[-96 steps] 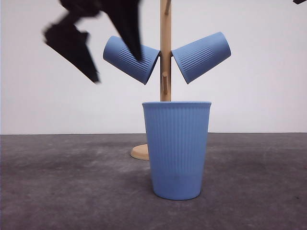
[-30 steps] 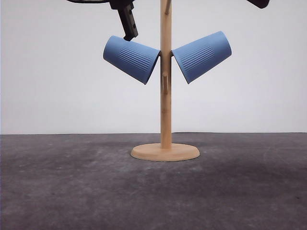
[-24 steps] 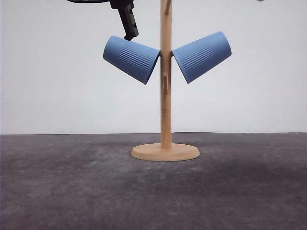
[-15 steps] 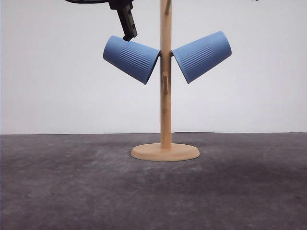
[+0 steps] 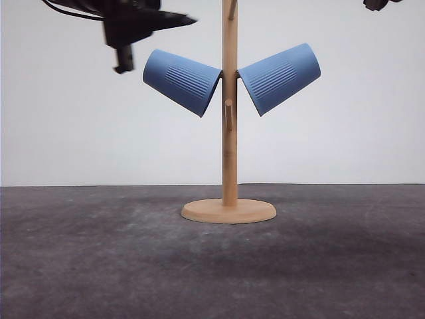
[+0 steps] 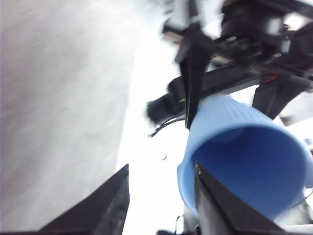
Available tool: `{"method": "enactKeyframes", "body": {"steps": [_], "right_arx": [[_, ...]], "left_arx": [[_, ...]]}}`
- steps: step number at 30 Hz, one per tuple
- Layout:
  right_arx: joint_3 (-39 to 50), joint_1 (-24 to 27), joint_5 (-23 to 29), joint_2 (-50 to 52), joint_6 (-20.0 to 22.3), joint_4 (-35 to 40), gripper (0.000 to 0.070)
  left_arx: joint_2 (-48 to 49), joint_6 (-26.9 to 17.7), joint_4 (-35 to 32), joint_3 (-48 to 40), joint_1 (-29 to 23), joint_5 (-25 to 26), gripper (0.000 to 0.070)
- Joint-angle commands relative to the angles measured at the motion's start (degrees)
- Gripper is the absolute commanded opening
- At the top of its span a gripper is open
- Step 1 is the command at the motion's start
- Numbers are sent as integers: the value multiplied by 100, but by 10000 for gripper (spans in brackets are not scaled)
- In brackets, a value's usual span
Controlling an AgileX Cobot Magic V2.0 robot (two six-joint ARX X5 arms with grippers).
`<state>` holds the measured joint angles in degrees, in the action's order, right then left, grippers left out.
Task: Place three cups
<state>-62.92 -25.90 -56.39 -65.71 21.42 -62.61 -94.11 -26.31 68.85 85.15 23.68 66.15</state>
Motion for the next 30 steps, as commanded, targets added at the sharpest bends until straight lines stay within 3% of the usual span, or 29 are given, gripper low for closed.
{"method": "enactKeyframes", "body": {"steps": [1,8,13,17,22,30], "right_arx": [[-74,20,402,-50,-75,-5,278],[-74,-31,2321,-52,-1505,392,278],[-74,-243,2880,-59,-2489,1185,278],[-74,-383,3442,-231,-3057,1530,278],[-76,-473,3674,-692,-3502,1964,278],[-81,-506,3691,-1363,-4023,2821,278]], "left_arx": [[-26,-320,319,277,-51,-229,236],[25,-269,1148,954,-375,-1160,239],[170,39,1089,1274,-535,-1593,237],[228,588,1085,1526,-629,-2537,238],[290,1382,1079,1756,-658,-4104,238],[521,1893,1053,1768,-658,-5631,238]]}}
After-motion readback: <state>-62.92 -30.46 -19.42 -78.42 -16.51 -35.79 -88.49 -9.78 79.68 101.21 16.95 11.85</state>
